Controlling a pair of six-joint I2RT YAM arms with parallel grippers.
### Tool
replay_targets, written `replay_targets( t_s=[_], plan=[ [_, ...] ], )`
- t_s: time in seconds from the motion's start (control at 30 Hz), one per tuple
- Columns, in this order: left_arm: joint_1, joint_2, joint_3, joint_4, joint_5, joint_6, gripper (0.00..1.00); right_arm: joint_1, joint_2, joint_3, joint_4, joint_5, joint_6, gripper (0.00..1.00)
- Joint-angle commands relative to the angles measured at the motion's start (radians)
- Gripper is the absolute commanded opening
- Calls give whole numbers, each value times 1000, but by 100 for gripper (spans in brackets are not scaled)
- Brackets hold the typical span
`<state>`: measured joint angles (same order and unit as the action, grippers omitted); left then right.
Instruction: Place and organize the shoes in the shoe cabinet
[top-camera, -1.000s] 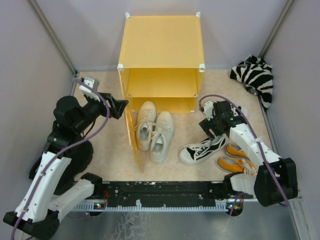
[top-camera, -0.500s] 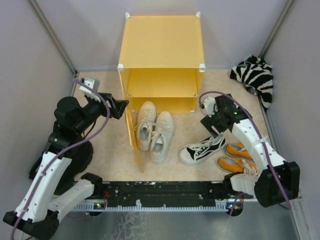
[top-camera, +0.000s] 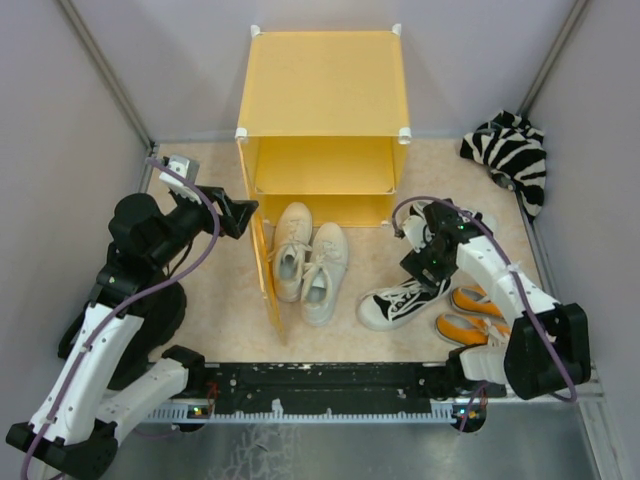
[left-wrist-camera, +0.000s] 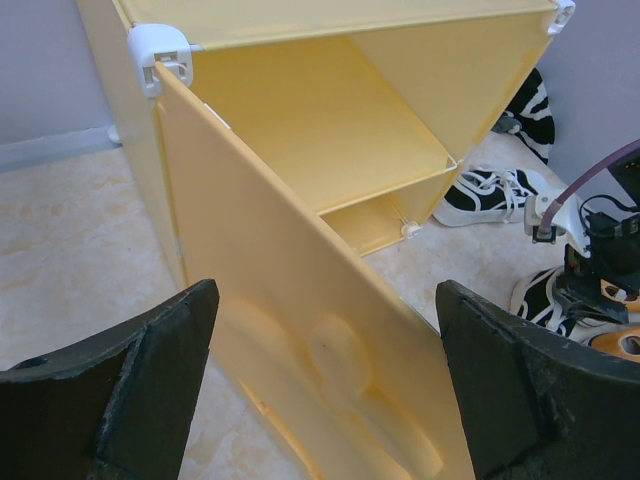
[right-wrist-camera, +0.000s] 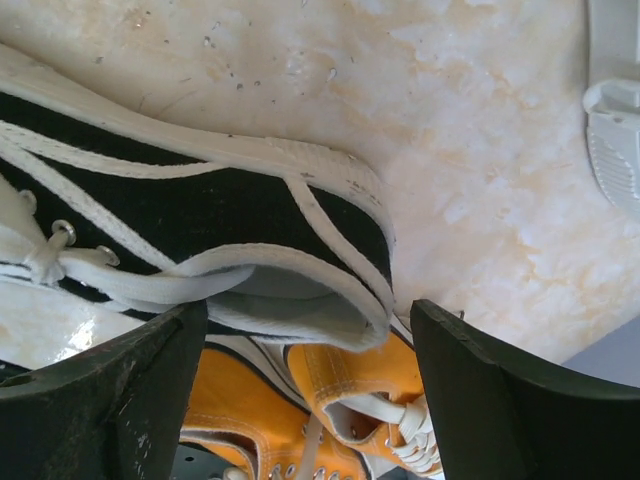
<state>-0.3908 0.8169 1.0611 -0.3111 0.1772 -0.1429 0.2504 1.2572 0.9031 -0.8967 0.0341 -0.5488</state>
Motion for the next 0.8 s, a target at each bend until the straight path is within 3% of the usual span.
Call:
replay_targets(
  t_s=[0.0, 0.27, 0.4, 0.47, 0.53, 0.6, 0.63, 0.77],
  plan=[
    [-9, -4, -23, -52, 23, 0, 95, -12, 32, -27, 68, 71, 1, 82],
    [-11, -1, -23, -56, 14, 11, 95, -11, 48, -65, 213, 196, 43, 81],
    [-10, -1, -26, -60, 8, 16, 95, -12, 116, -61, 272, 172, 78, 74],
    [-11, -4, -20, -67, 1, 20, 95, -12, 160, -33, 253, 153, 111, 62],
    [-10, -6, -18, -72, -11, 26, 95, -11, 193, -2, 234, 141, 148, 38],
    [-10, -5, -20, -74, -15, 28, 95, -12, 204, 24, 221, 127, 180, 8],
    [-10, -5, -22, -73, -16, 27, 95, -11, 200, 31, 217, 114, 193, 0],
    [-11, -5, -27, -71, -14, 27, 95, -10, 119, 53, 220, -2, 266, 0]
  ],
)
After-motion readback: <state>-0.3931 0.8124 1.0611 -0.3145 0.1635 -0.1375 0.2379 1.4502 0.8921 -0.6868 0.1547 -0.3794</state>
